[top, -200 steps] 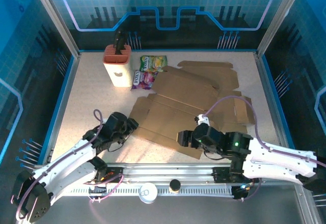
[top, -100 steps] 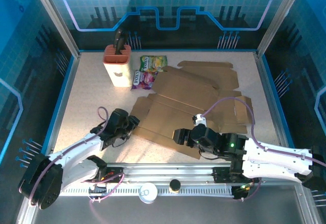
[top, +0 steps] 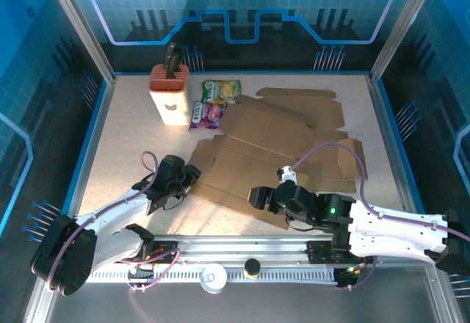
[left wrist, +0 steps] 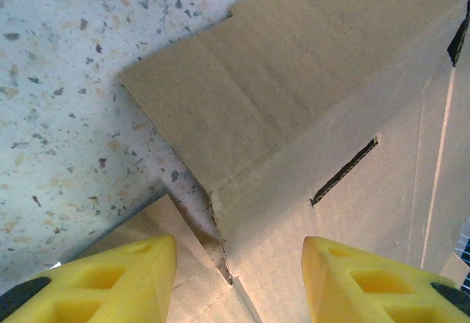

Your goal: Fold the paper box

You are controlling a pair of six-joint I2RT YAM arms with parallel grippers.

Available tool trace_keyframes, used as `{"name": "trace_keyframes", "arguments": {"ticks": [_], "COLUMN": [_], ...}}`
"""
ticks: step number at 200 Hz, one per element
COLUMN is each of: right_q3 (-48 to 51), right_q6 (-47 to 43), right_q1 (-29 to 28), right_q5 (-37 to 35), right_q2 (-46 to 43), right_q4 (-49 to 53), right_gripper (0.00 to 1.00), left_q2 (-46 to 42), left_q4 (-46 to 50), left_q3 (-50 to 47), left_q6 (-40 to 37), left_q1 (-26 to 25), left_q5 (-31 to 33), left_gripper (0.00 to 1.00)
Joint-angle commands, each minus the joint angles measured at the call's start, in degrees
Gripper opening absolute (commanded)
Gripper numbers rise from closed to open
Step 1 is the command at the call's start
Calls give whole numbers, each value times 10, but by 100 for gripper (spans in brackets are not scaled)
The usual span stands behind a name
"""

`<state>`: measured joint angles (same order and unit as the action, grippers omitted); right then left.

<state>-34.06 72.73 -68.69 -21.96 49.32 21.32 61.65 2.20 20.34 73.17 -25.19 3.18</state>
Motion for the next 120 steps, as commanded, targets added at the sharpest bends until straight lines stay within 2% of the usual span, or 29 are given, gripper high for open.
{"name": "trace_keyframes", "arguments": {"ticks": [1,20,38,72,120], "right_q3": [6,12,21,45,95], "right_q6": [14,15,25,71,221], "right_q1": [2,6,6,4,-22], "right_q5": [1,13,24,33,-1], "right_q2": [4,12,19,25,22], "right_q4": [-21,-37,-53,-79,-146], "right_gripper": [81,81,81,81,81], "left_q2": [8,15,22,18,-57], "left_q4": [-28,-49,-67,-77,-22], "left_q3": [-12,-17,-20,-17,11], "left_q6": [-15,-17,-20,-16,16], "left_q1": [7,7,8,7,5], "left_q5": [8,11,13,6,-2], "left_gripper": [46,43,33,0,0]}}
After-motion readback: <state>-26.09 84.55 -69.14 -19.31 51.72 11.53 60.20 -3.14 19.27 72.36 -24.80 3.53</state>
